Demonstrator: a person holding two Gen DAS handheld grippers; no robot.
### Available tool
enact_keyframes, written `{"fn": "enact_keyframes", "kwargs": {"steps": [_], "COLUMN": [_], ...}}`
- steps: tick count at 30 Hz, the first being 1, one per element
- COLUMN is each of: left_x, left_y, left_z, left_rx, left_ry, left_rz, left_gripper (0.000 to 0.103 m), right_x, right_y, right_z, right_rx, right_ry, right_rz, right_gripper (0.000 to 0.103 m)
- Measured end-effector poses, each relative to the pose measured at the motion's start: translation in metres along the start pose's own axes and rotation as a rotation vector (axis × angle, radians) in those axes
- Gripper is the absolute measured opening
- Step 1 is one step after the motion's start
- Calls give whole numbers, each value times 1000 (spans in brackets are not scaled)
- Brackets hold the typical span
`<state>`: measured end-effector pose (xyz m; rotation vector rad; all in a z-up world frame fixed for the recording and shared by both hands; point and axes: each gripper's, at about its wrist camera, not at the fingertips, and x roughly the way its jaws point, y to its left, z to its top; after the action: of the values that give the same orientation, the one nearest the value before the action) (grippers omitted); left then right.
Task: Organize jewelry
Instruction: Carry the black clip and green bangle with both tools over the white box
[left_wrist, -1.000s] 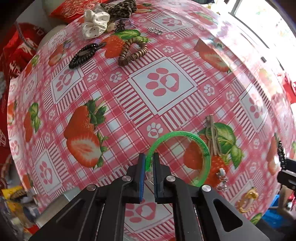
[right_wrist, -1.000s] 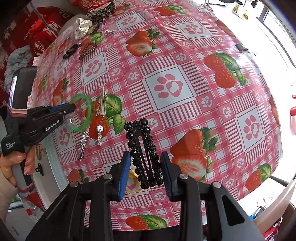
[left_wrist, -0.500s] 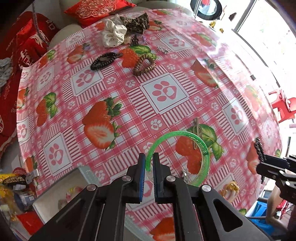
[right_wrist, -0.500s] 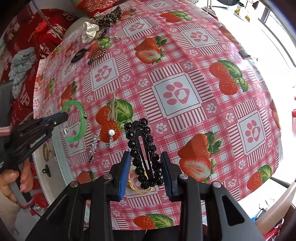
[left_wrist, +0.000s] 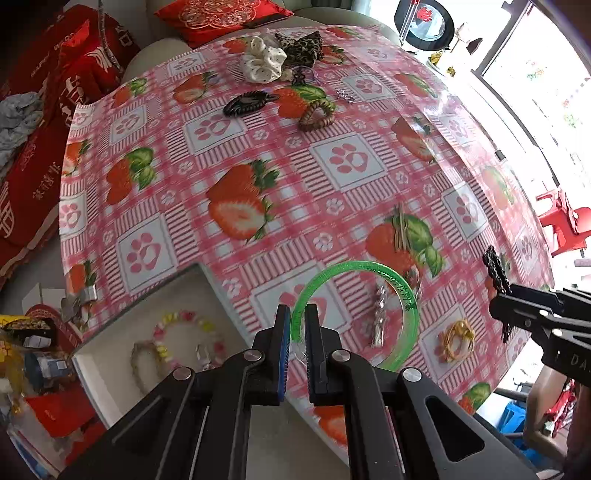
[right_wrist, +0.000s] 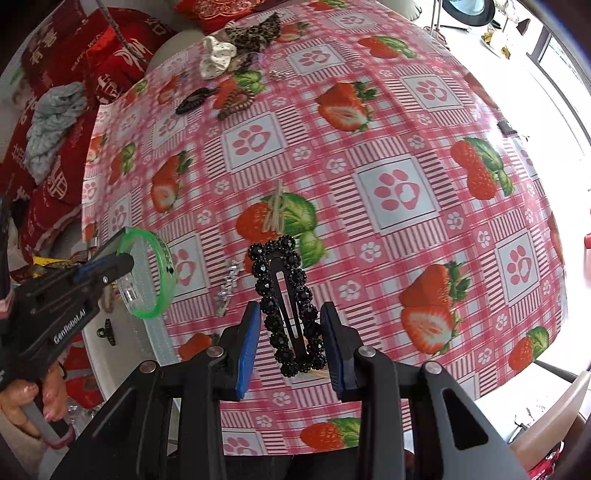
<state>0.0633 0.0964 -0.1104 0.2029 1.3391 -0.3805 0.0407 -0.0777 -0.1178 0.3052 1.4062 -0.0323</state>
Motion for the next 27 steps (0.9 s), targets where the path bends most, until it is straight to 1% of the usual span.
{"fn": "enact_keyframes", "kwargs": {"steps": [6,9,17,23,27], "left_x": [-8,-13,-25,-36,-41], "left_y": [12,20,33,38,43], "left_z": [-16,-23,-45,-78,-108], "left_rx": [0,-16,-91,-168,-239], "left_ry": [-6,-10,-29,-25,6], "left_rz": [-1,3,41,90,109], "left_gripper": [14,14,14,14,14], "right_x": [-1,-2,-3,-11,-15], "right_y": [21,31,57,64,67], "right_z": [-10,-13,-16,-28,-40], "right_rx": [-3,-13,-107,-175,-210], "right_ry": [-12,-12,-5,1,17], "right_rz": [0,7,37,65,88], "right_gripper": [36,36,36,36,36]}}
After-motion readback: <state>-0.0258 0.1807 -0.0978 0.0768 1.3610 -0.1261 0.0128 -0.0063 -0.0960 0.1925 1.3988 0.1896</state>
